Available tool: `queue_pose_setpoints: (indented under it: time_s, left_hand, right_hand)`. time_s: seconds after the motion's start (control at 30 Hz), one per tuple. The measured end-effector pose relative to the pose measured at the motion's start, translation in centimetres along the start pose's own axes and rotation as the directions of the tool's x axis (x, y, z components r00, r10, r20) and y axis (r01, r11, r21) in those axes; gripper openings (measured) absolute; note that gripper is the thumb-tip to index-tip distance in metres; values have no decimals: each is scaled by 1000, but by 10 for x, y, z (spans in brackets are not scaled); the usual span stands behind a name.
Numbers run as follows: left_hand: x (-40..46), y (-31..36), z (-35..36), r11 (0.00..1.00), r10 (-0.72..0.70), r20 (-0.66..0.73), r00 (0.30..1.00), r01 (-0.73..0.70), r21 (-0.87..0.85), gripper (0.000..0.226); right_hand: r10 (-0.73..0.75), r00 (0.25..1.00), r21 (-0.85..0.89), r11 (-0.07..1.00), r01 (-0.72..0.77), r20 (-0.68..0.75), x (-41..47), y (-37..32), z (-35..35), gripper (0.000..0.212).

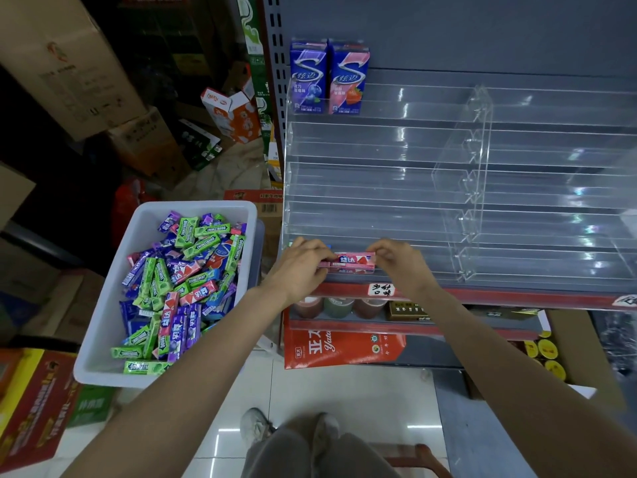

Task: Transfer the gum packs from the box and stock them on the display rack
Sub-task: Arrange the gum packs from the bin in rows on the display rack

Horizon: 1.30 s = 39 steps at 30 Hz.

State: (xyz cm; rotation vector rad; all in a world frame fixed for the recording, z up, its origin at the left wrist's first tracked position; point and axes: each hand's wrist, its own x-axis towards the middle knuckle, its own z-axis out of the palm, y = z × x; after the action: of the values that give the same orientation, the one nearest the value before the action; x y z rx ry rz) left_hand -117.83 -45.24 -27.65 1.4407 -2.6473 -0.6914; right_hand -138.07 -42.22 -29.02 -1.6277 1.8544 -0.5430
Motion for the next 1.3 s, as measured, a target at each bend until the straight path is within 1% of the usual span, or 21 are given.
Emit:
queue_pose_setpoints:
  time_s: [0.13, 0.23, 0.3, 0.47, 0.6, 0.73, 0.87, 1.0, 1.13, 1.3]
  left_hand:
    - [-4, -4, -1, 1000, -29, -31, 999, 29, 10, 46]
    - [-3, -4, 0, 998, -4, -11, 1000, 5, 67, 49]
    - [0, -3, 2, 994, 0, 9, 1000, -1, 111, 48]
    - [2, -3, 2, 991, -5, 15, 1000, 3, 135, 46]
    - [1, -4, 1, 990, 0, 23, 1000, -3, 140, 46]
    - [2, -2, 2, 991, 5, 22, 1000, -8, 134, 46]
    - [2, -2, 3, 994, 29, 0, 1000, -29, 108, 45]
    - [3, -1, 3, 993, 33, -9, 999, -31, 112, 42]
    - [4, 2, 4, 991, 39, -17, 999, -37, 126, 42]
    - [3, 4, 6, 993, 47, -21, 999, -45, 108, 43]
  right_hand:
    - [-68, 997, -130, 989, 71, 30, 3, -7, -1, 23]
    - [-115, 993, -233, 965, 121, 40, 5, -9, -1, 23]
    - [-130, 990, -272, 952, 139, 50, 6, -10, 0, 22]
    - [-90, 994, -219, 970, 102, 63, 8, -6, 2, 21]
    - [-63, 991, -229, 969, 90, 121, 5, -5, -1, 23]
    - [-84, 983, -235, 965, 121, 161, 2, -7, -3, 26]
    - [-90, 985, -217, 969, 121, 150, 1, -8, 0, 28]
    - [-109, 979, -211, 967, 146, 174, 1, -10, 1, 28]
    - [-88, 980, -199, 972, 124, 181, 2, -12, -3, 32]
    - [-80, 977, -203, 972, 120, 196, 3, -16, -4, 32]
